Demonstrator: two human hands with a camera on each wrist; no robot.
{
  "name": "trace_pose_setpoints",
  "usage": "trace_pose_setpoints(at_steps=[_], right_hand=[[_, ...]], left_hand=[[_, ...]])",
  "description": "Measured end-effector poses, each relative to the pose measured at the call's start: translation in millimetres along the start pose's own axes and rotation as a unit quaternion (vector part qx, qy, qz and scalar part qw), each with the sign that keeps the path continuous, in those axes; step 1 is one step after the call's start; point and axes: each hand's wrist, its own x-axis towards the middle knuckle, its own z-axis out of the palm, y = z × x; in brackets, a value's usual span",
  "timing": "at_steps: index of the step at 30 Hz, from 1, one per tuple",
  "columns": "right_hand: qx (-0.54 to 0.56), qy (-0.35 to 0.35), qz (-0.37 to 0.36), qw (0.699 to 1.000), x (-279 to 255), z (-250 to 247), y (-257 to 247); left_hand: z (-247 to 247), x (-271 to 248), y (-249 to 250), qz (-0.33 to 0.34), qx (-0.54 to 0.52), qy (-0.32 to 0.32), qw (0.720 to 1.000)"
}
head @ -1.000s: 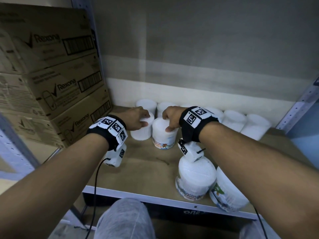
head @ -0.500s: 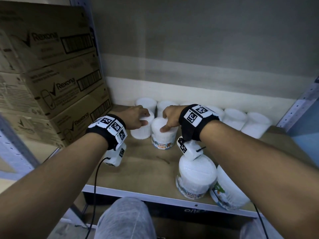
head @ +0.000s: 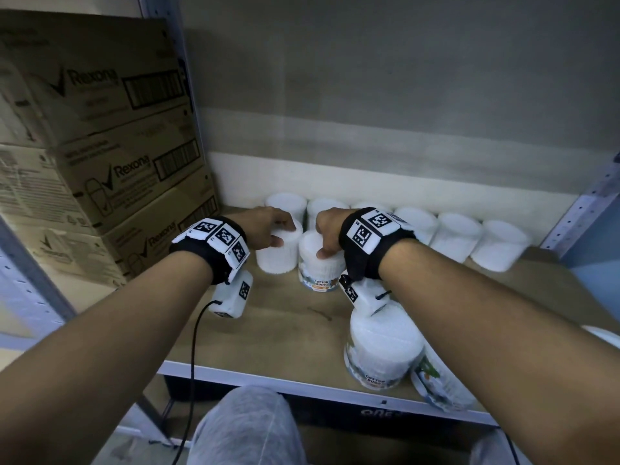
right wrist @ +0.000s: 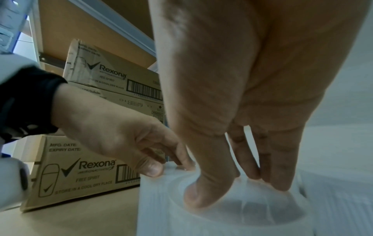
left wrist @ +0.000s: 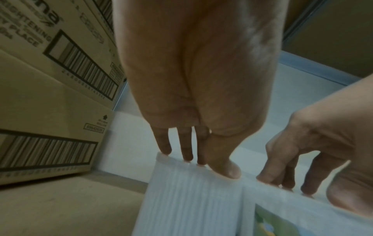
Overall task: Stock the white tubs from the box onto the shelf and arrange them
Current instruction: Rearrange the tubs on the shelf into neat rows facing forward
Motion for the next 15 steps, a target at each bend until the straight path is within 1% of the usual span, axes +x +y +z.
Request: trace_pose_setpoints(at_steps=[3,4,5,7,9,10,12,15], right_hand=[[-0.017,-0.022,0.0,1.0,0.6,-2.0,-0.1],[-0.019,-0.022,0.0,1.0,1.4,-1.7,0.0],[-0.02,-0.017,-0.003,1.0,2.0,-1.0,0.1],[-0.014,0.003,-0.002,1.0,4.8,2.6,0.5],[-0.015,0.011,0.005,1.0,8.4,4.4,-1.3],[-0.018,0.011,0.008,1.0,10.0,4.4,-2.1],[-0.025,-0.007,0.007,1.0,13.0,3.6,-2.7],[-0.035,-0.007,-0.006,0.999,15.3,3.8,-2.5]], left_hand=[[-11.2,-1.2,-3.1,0.022,-0.02,-0.055,0.998],[-14.1,-2.0,-3.7,0.023,-0.031,-0.061,0.997],[-15.5,-2.7,-3.7,0.022,-0.045,-0.052,0.997],[-13.8,-3.5,0.1,0.012,-0.064,0.012,0.998],[-7.3,-3.0,6.6,-0.013,-0.055,0.083,0.995],[-3.4,-2.1,9.4,-0.029,-0.041,0.095,0.994],[3.6,0.7,11.4,-0.062,-0.004,0.076,0.995],[8.4,3.4,9.8,-0.065,0.025,0.061,0.996]])
